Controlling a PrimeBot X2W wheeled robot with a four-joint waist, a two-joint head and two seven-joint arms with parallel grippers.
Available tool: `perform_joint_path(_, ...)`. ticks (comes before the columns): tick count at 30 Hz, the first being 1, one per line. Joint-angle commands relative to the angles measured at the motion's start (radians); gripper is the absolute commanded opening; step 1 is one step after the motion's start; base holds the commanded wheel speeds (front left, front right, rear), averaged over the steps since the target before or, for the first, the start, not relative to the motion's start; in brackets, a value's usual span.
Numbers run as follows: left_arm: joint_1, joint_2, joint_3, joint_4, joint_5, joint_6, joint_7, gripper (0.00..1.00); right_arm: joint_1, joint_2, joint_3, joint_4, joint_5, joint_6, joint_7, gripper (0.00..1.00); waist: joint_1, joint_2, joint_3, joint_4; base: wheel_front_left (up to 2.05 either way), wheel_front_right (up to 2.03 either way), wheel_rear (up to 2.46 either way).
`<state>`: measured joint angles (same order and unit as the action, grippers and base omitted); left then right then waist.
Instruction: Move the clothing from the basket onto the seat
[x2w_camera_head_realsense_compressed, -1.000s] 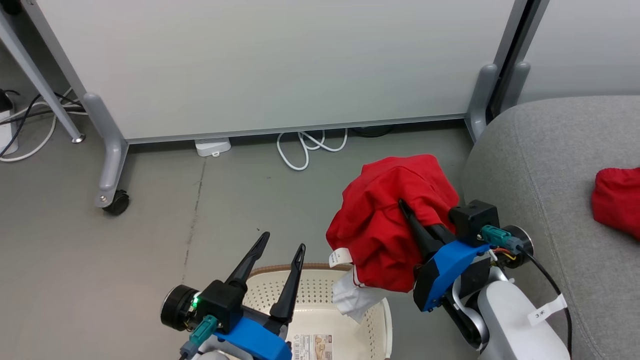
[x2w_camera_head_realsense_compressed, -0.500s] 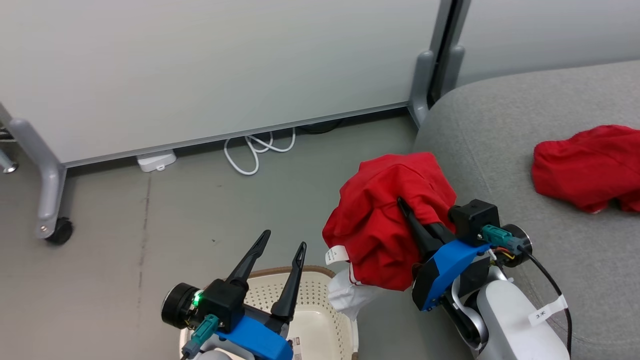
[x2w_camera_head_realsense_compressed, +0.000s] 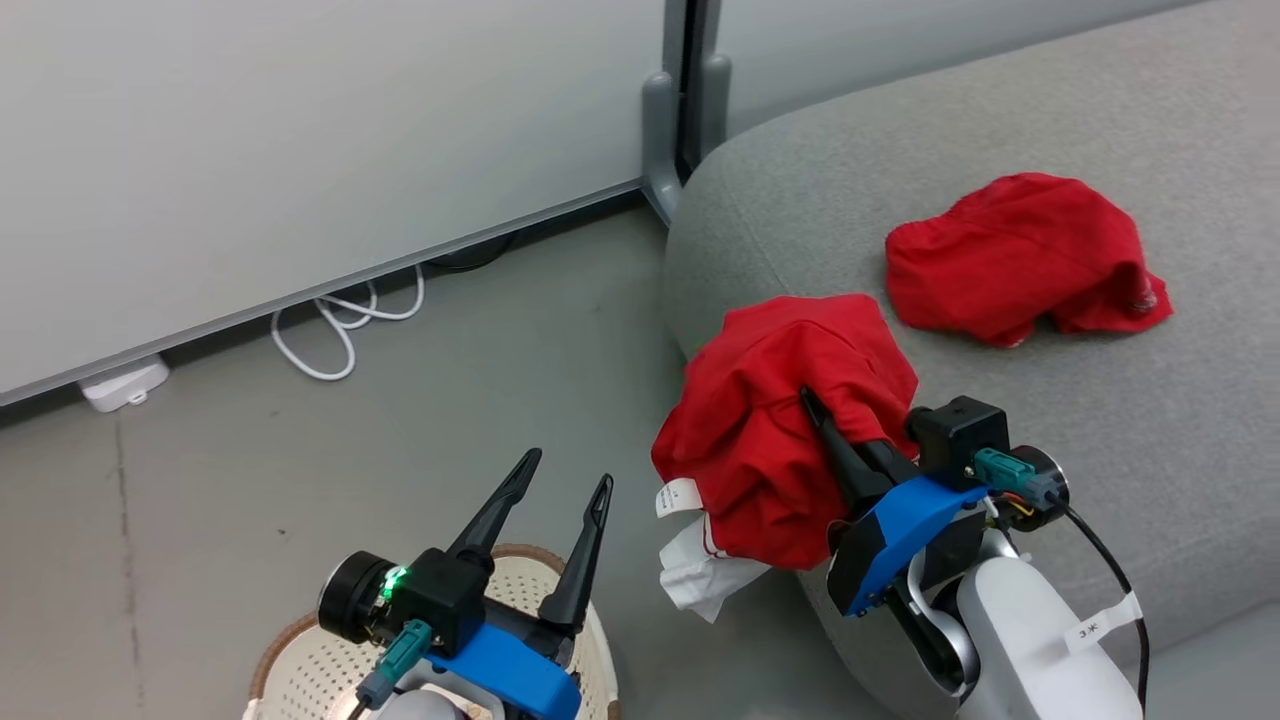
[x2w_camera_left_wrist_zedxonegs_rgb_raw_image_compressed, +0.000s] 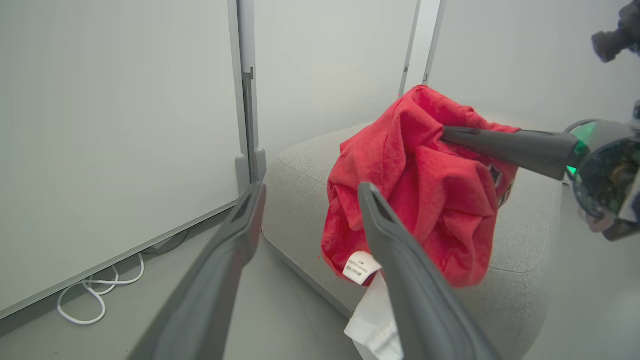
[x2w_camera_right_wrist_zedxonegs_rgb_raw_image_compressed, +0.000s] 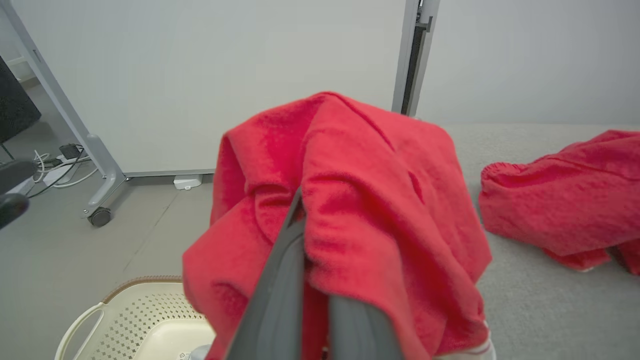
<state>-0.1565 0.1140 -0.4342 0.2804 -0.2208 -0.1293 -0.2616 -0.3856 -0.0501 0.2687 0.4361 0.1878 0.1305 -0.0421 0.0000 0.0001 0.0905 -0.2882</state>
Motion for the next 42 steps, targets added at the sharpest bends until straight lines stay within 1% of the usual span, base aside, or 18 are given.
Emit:
perform_joint_path(1, -0.013, 0.005, 0.000, -0.003, -0.002, -0.001, -0.005, 1.00, -0.006, -0.001, -0.003, -0.003, 0.008, 0.001, -0.006, 0.00, 0.0000, -0.0001, 0.011, -0.051, 0.00, 0.00, 0.00)
perform_joint_path(7, -0.013, 0.015, 0.001, -0.004, -0.008, -0.001, -0.005, 1.00, -0.001, 0.000, 0.002, -0.001, 0.015, 0.001, -0.014, 0.00, 0.0000, -0.0001, 0.020, -0.139, 0.00, 0.00, 0.00)
perform_joint_path(11, -0.019, 0.022, -0.009, -0.001, -0.016, -0.001, -0.005, 1.00, 0.005, 0.000, -0.002, 0.003, 0.018, 0.001, -0.019, 0.00, 0.0000, -0.0001, 0.024, -0.186, 0.00, 0.00, 0.00)
perform_joint_path(18, -0.028, 0.028, -0.021, 0.005, -0.025, -0.001, -0.005, 1.00, 0.019, 0.000, -0.010, 0.008, 0.023, 0.001, -0.026, 0.00, 0.0000, -0.0001, 0.026, -0.233, 0.00, 0.00, 0.00)
perform_joint_path(24, -0.032, 0.035, -0.024, 0.007, -0.026, -0.001, -0.005, 1.00, 0.022, 0.000, -0.017, 0.009, 0.026, 0.001, -0.031, 0.00, 0.0000, -0.0001, 0.032, -0.246, 0.00, 0.00, 0.00)
perform_joint_path(31, -0.033, 0.041, -0.034, 0.003, -0.028, -0.001, -0.005, 1.00, 0.014, 0.000, -0.031, 0.008, 0.038, 0.001, -0.040, 0.00, 0.0000, -0.0001, 0.047, -0.234, 0.00, 0.00, 0.00)
perform_joint_path(35, -0.029, 0.043, -0.020, -0.009, -0.018, -0.001, -0.005, 1.00, -0.025, 0.000, -0.080, -0.005, 0.056, 0.001, -0.050, 0.00, 0.0000, -0.0001, 0.063, -0.227, 0.00, 0.00, 0.00)
perform_joint_path(40, -0.032, 0.054, -0.004, -0.037, 0.003, -0.001, -0.005, 1.00, -0.120, -0.001, -0.161, -0.043, 0.024, 0.001, -0.027, 0.00, 0.0000, -0.0001, 0.108, -0.221, 0.00, 0.00, 0.00)
perform_joint_path(42, -0.040, 0.062, -0.001, -0.052, 0.013, -0.001, -0.005, 1.00, -0.170, -0.014, -0.192, -0.063, 0.008, 0.001, -0.004, 0.00, 0.0000, -0.0001, 0.137, -0.218, 0.00, 0.00, 0.00)
